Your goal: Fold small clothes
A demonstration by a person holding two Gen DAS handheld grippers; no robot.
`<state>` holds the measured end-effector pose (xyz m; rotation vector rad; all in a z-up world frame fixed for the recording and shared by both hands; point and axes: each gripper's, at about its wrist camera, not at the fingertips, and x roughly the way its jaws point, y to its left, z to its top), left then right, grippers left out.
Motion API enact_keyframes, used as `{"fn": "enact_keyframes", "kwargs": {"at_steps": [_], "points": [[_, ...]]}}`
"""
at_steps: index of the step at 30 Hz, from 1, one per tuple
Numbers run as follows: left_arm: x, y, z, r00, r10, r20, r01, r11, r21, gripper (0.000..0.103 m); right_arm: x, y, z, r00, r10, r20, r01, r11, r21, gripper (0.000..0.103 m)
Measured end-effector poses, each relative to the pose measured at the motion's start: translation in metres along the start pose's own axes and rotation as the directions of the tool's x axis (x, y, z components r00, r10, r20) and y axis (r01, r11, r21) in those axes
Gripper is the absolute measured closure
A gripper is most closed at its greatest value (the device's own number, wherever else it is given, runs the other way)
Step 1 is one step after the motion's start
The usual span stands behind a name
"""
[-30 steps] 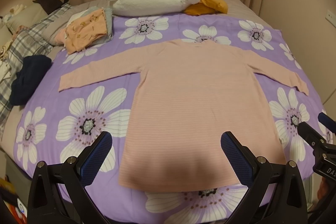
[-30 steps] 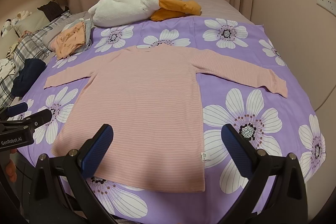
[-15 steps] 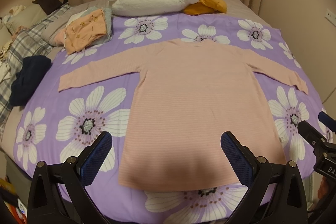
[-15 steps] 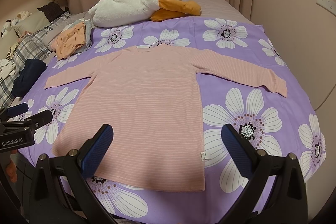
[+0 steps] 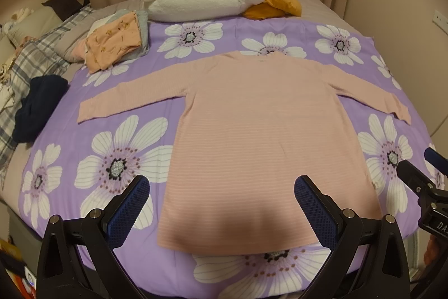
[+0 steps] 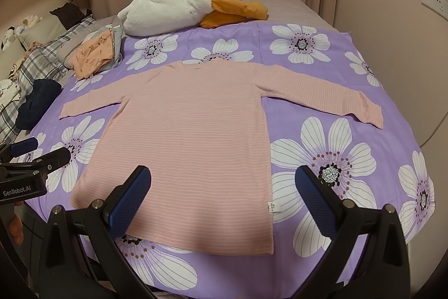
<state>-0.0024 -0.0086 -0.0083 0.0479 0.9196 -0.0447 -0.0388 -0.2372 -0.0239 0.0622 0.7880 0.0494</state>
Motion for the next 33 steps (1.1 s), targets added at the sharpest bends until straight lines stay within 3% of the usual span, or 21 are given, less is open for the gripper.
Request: {"fn": "enact_keyframes", "kwargs": {"at_steps": [15,20,24,30,33], "points": [[0.016,0.002,-0.002,0.999,-0.033,-0.036,0.032,0.999,-0.023,0.001,0.004,-0.004,-0.002,1.0,0.008,-0.014,-0.007,1.0,0.019,0.0],[0.044,0.011,-0.007,0.995,-0.048,-0.087,0.041,0.996,-0.08,0.001,0.021,-0.027,-0.013,0.992,0.122,-0.021,-0.118,0.984,0.132,0.0],[0.062,0.012,-0.007,0.99,-0.07,-0.122,0.058,0.994,-0.098,0.001,0.045,-0.061,-0.024,0.977,0.214,-0.029,-0.196,0.935,0.294,0.0],[0.088,0.02,0.0,0.971,-0.197,-0.136,0.168,0.965,-0.202,0.001,0.065,-0.129,-0.04,0.997,0.076,0.033,-0.083,0.89,0.448,0.001],[0.097,0.017,0.008,0.964,-0.232,-0.132,0.199,0.954,-0.224,0.001,0.074,-0.169,-0.043,0.998,0.037,0.058,-0.062,0.834,0.548,0.003]]}}
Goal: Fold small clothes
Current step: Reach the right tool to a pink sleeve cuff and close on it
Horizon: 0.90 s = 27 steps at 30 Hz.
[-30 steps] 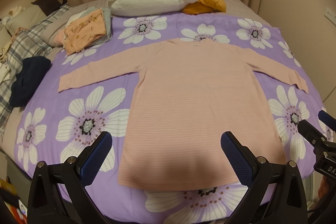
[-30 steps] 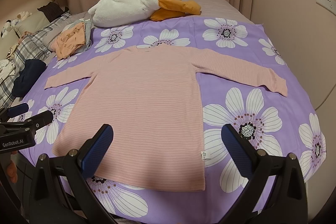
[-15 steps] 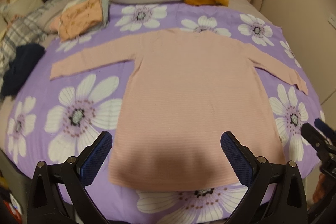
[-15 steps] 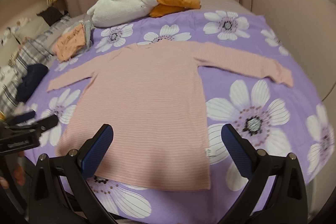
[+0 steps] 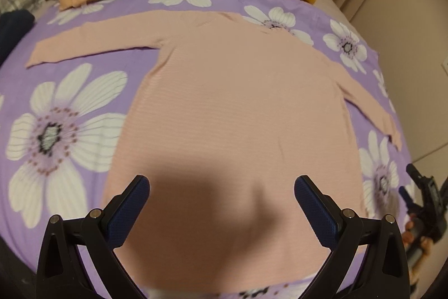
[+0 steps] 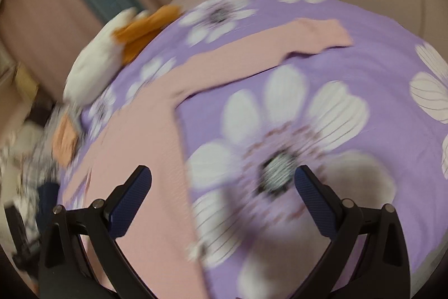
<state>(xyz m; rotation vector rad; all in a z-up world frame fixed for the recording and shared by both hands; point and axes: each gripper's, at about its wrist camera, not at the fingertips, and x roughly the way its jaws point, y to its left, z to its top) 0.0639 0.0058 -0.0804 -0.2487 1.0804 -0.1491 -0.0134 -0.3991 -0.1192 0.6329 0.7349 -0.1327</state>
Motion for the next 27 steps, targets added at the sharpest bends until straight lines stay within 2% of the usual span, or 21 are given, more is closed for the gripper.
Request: {"fn": "enact_keyframes", "kwargs": {"at_steps": [4,6,8,17,19,21,23,27], "points": [[0.012,-0.004,0.014,1.0,-0.023,-0.003,0.023,1.0,-0.008,0.001,0.017,-0.044,0.034,0.999,0.0,0.052,-0.008,0.988,0.157,0.008],[0.018,-0.007,0.023,0.999,-0.034,-0.003,0.034,0.999,-0.006,0.001,0.029,-0.068,0.049,0.997,0.027,0.077,-0.045,0.967,0.249,0.012],[0.023,-0.009,0.031,0.999,-0.045,-0.008,0.045,0.999,-0.005,0.001,0.043,-0.086,0.065,0.995,0.016,0.096,-0.046,0.947,0.319,0.016],[0.045,-0.019,0.064,0.999,-0.042,-0.003,0.042,0.999,-0.006,0.001,0.079,-0.123,0.118,0.98,-0.013,0.197,-0.077,0.893,0.443,0.042],[0.049,-0.019,0.07,0.999,-0.041,0.002,0.041,0.999,-0.012,0.001,0.084,-0.13,0.125,0.976,-0.021,0.215,-0.084,0.881,0.466,0.053],[0.053,-0.018,0.075,0.999,-0.035,0.004,0.035,0.999,-0.02,0.001,0.09,-0.135,0.131,0.977,-0.043,0.207,-0.061,0.882,0.468,0.079],[0.059,-0.014,0.082,0.999,-0.033,-0.005,0.033,0.999,-0.031,0.001,0.092,-0.138,0.135,0.98,-0.072,0.185,-0.022,0.886,0.462,0.094],[0.064,-0.009,0.088,1.0,-0.018,-0.018,0.017,0.999,-0.045,0.001,0.081,-0.129,0.142,0.981,-0.068,0.184,-0.013,0.913,0.407,0.096]]}}
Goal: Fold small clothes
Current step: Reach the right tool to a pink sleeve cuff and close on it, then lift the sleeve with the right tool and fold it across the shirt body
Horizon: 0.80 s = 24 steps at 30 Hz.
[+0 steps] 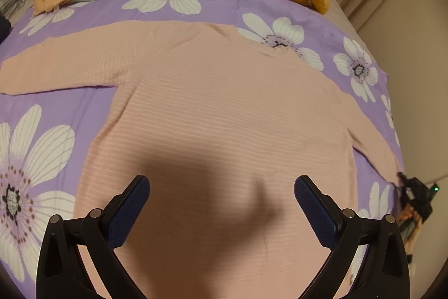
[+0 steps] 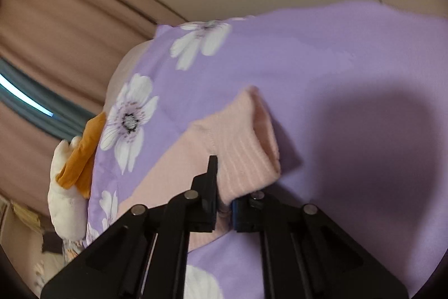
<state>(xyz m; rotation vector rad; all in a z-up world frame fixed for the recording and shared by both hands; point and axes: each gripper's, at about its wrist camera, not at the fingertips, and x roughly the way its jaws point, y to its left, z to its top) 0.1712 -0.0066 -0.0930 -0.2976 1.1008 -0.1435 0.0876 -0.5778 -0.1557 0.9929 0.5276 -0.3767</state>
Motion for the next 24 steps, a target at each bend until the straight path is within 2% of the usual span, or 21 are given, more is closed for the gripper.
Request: {"fn": "enact_keyframes", "kwargs": {"at_steps": [7,12,15,19,24], "points": [[-0.005,0.013,0.006,1.0,0.023,0.001,-0.023,1.0,-0.011,0.001,-0.021,0.094,0.0,0.999,0.037,-0.025,-0.042,0.963,-0.265,0.096],[-0.02,0.028,0.01,0.998,0.054,0.018,-0.054,0.999,-0.007,0.001,-0.02,0.193,-0.027,0.993,0.088,-0.076,-0.113,0.894,-0.435,0.096],[-0.03,0.042,0.013,0.998,0.062,0.027,-0.061,0.998,-0.022,0.001,-0.02,0.251,-0.056,0.987,0.119,-0.105,-0.156,0.832,-0.532,0.096],[-0.043,0.061,0.016,0.996,0.075,0.05,-0.073,0.997,-0.038,0.001,-0.011,0.328,-0.112,0.98,0.137,-0.145,-0.199,0.722,-0.663,0.096],[-0.059,0.095,0.019,0.992,0.106,0.071,-0.1,0.992,-0.08,0.001,0.007,0.386,-0.195,0.969,0.121,-0.214,-0.244,0.576,-0.78,0.096]]}}
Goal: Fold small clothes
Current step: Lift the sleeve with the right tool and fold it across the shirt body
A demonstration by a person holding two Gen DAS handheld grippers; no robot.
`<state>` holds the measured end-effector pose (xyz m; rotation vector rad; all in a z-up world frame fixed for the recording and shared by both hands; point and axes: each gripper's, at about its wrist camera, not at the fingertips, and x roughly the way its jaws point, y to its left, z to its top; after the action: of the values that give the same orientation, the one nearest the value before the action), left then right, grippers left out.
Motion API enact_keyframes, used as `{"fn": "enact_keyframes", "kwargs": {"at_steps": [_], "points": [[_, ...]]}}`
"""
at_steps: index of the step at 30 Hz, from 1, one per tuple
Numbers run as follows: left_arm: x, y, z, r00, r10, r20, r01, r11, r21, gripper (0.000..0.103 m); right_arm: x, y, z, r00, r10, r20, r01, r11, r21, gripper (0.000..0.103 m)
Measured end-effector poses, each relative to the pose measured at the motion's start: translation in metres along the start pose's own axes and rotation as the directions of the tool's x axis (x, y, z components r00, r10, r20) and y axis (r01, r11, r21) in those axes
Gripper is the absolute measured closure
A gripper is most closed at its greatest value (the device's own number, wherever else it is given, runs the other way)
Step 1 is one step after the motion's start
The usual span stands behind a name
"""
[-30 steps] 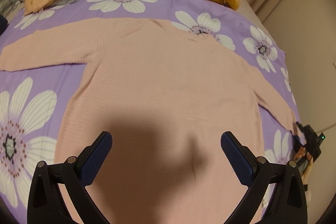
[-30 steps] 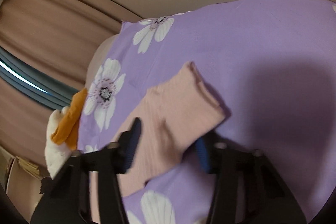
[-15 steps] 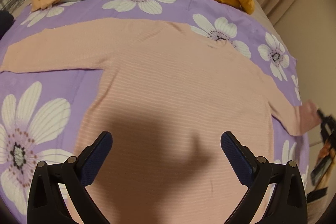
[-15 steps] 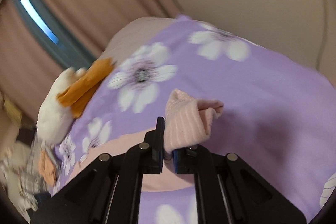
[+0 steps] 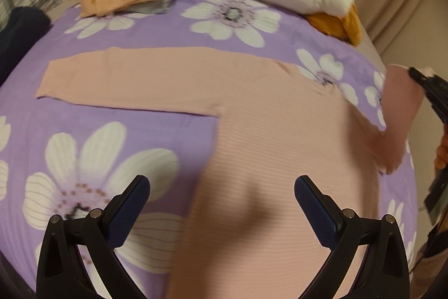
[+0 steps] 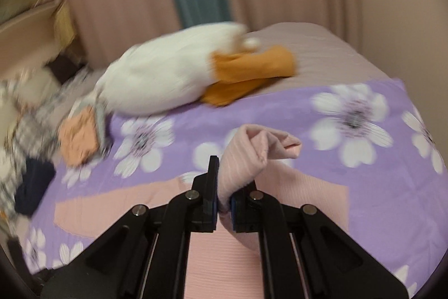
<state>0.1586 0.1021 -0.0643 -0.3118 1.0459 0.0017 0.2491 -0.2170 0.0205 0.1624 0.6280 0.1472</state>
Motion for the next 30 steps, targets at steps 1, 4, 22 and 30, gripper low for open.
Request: {"fn": "enact_keyframes", "kwargs": {"at_steps": [1,4,22,30], "points": [[-0.002,0.004,0.0,1.0,0.005,0.002,-0.004,1.0,-0.007,0.001,0.011,0.018,-0.003,1.0,0.0,-0.014,-0.001,0.999,-0.041,0.096],[-0.003,0.022,0.0,1.0,0.024,0.007,-0.024,0.999,-0.033,0.001,0.044,0.065,-0.021,0.998,-0.006,-0.068,-0.005,0.987,-0.163,0.096],[0.009,0.027,0.023,0.998,-0.05,0.029,0.052,0.996,-0.066,0.001,0.122,0.152,-0.116,0.911,0.128,-0.392,-0.265,0.91,-0.318,0.042],[0.03,-0.02,0.052,0.983,-0.182,0.019,0.182,0.983,0.017,0.001,0.05,0.033,-0.099,0.93,0.294,-0.222,-0.306,0.952,-0.021,0.041]]}}
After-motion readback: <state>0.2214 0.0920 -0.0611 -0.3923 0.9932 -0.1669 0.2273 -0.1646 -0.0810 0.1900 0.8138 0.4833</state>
